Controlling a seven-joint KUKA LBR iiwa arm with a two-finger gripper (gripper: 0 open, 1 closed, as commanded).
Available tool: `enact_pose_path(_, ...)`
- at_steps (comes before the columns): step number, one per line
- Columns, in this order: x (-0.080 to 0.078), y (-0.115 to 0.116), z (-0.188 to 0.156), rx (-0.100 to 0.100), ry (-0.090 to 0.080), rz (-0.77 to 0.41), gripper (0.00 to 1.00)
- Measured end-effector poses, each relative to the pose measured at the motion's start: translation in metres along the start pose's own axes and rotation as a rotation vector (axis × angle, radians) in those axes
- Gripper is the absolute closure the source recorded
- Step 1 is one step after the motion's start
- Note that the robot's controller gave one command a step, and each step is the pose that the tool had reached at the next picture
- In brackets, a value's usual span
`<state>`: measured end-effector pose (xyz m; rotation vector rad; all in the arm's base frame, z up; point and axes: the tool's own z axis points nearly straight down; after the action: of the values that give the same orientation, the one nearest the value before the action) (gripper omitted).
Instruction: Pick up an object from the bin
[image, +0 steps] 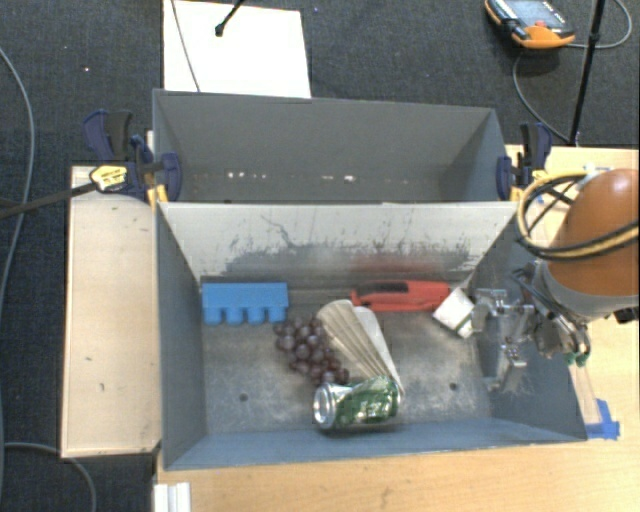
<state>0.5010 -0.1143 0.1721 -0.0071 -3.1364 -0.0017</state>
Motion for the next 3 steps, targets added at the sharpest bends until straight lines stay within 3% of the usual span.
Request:
enact_pose_path(1,-0.002,0.001,-0.004,0.002,-0.008,-0.005,0.0)
enact_pose_path(2,-0.05,-0.022,0.049,0.001,-0.012,0.088,0.0)
enact_pose_path(3,-0.066,-0.022,0.051,-0.001,-0.003,0.114,0.0)
